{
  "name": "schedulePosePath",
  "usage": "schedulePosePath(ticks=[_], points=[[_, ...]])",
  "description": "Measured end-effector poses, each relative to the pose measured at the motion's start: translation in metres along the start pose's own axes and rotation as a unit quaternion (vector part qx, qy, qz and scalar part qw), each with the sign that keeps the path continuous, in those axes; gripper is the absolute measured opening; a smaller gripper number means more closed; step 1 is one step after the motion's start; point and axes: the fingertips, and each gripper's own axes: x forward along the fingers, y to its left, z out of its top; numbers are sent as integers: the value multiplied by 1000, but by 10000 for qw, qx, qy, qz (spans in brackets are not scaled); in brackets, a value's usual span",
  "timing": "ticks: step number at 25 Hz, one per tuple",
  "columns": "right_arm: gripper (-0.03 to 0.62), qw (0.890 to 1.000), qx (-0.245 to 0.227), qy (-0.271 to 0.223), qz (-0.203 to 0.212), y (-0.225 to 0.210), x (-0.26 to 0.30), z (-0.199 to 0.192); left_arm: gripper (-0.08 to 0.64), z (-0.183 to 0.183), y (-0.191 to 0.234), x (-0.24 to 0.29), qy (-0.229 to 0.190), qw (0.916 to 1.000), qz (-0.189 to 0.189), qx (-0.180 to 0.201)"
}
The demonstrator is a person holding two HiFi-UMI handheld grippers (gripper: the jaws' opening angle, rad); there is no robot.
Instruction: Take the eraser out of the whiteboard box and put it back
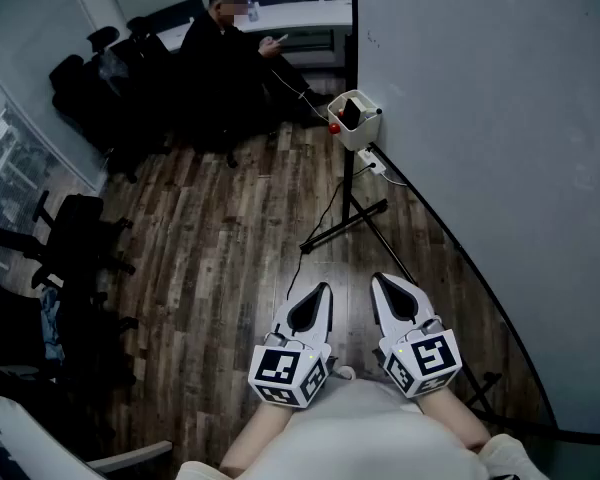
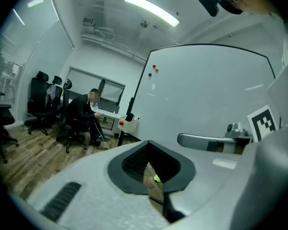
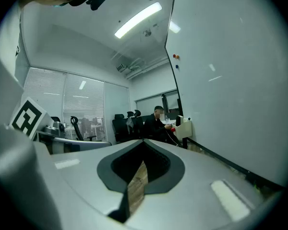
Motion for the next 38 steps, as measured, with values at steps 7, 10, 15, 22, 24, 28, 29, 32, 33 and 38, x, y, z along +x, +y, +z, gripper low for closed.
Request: schedulePosePath(ticks=[7,10,15,22,24,28,29,32,33,38], points=[[5,9998,-102,78,167,22,-15,-10,3,-5,-9,-17,-22,9999,34,137],[5,9996,-163,85,211,26,-17,-9,3,-3,-10,-19,-33,9999,38,158],[5,9998,-47,-73,191,26,-16,-4,3,0,-11,-21,-54,9998,28,206],[6,9995,-126,-117,265,28,-16,-1,5,1,-9,-23,-64,9996,104,246],[6,9993,-172,-105,312,30,-19,-2,4,0,-10,-25,-92,9996,121,236],[6,9991,-161,-109,365,31,-23,-1,5,0,-15,-28,-142,9995,125,238],[6,9991,-156,-107,377,31,-23,-1,4,-1,-15,-29,-140,9995,137,234],[6,9990,-156,-87,419,33,-24,-1,5,-4,-14,-33,-103,9995,196,225],[6,9989,-153,-78,432,35,-24,-2,3,-5,-13,-35,-91,9995,217,232],[6,9985,-144,11,529,38,-21,-7,3,-6,-9,-35,-65,9993,285,213]])
